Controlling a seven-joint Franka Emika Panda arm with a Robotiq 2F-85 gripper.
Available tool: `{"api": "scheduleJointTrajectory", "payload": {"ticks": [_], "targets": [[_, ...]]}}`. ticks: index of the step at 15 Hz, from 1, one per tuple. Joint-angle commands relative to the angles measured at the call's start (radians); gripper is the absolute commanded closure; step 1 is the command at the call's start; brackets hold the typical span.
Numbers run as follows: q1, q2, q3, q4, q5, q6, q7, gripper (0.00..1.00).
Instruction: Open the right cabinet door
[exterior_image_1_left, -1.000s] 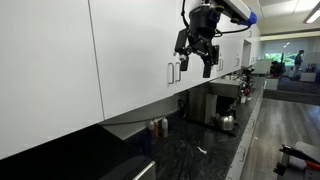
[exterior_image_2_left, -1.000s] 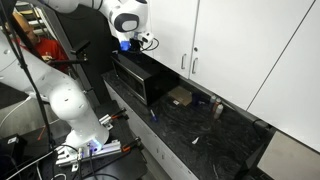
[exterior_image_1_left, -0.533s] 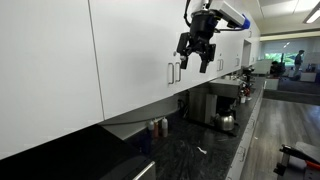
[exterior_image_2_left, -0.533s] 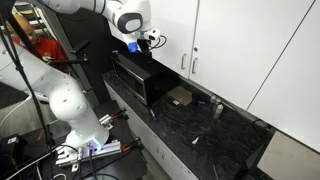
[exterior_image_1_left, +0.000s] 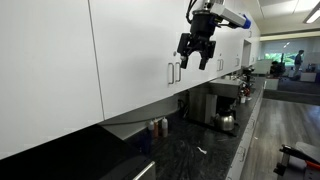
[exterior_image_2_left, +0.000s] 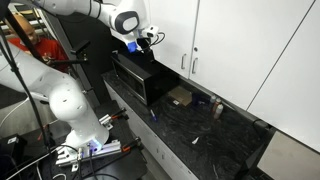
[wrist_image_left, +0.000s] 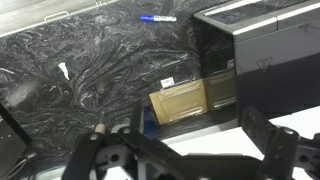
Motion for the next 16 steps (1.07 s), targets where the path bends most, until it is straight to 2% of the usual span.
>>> {"api": "scheduleJointTrajectory", "payload": {"ticks": [1,5,8,16], "targets": [[-0.024,-0.045,0.033,-0.049,-0.051,0.048,0.043,0.0],[-0.027,-0.061,0.046,-0.065,-0.083,0.061,0.077,0.0],[-0.006,-0.058,0.01,-0.063,-0.041,0.052,0.023,0.0],[0.022,-0.056,-0.167,-0.027,0.063,0.055,-0.367,0.0]]}}
